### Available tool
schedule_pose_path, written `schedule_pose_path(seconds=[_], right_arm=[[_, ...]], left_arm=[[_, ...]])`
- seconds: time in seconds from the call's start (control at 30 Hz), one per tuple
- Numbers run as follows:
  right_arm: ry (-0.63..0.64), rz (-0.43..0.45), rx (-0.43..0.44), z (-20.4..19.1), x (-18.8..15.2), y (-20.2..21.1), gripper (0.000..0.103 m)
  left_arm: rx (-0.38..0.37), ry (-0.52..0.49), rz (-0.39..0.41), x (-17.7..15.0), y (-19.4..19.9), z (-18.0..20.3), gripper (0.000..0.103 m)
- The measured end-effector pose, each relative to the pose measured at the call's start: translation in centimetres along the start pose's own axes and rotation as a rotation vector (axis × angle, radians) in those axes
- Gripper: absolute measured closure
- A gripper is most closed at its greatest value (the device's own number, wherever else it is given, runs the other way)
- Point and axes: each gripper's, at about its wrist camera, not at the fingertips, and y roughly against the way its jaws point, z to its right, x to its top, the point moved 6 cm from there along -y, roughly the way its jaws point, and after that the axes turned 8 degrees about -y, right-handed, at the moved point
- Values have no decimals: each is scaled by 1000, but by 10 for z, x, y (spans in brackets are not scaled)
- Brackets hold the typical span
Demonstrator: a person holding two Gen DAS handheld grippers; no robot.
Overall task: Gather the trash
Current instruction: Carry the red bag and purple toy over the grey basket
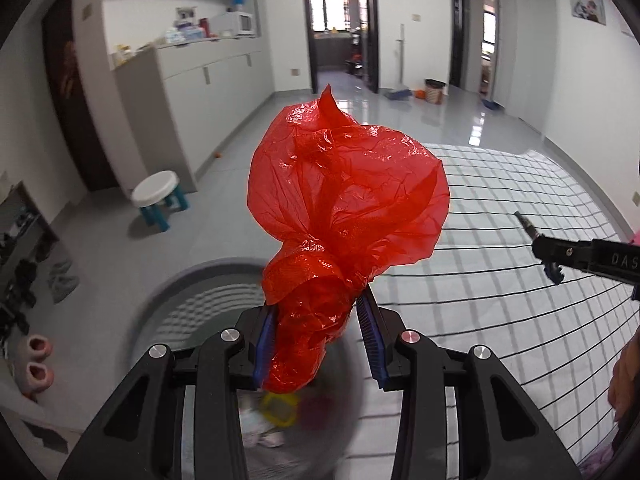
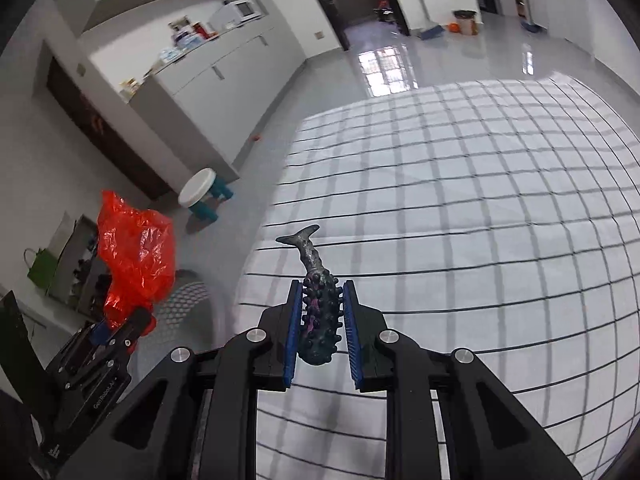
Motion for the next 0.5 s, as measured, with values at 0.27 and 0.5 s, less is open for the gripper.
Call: schedule_pose_path(seconds=[0.27,0.5], right_arm=[[149,-53,50,-92,-36,-22,83],[215,-108,62,-142,-61,-56,83]], left_arm=[[71,50,-24,-34,14,-64,65],[82,89,-66,-63,6,-98,65]])
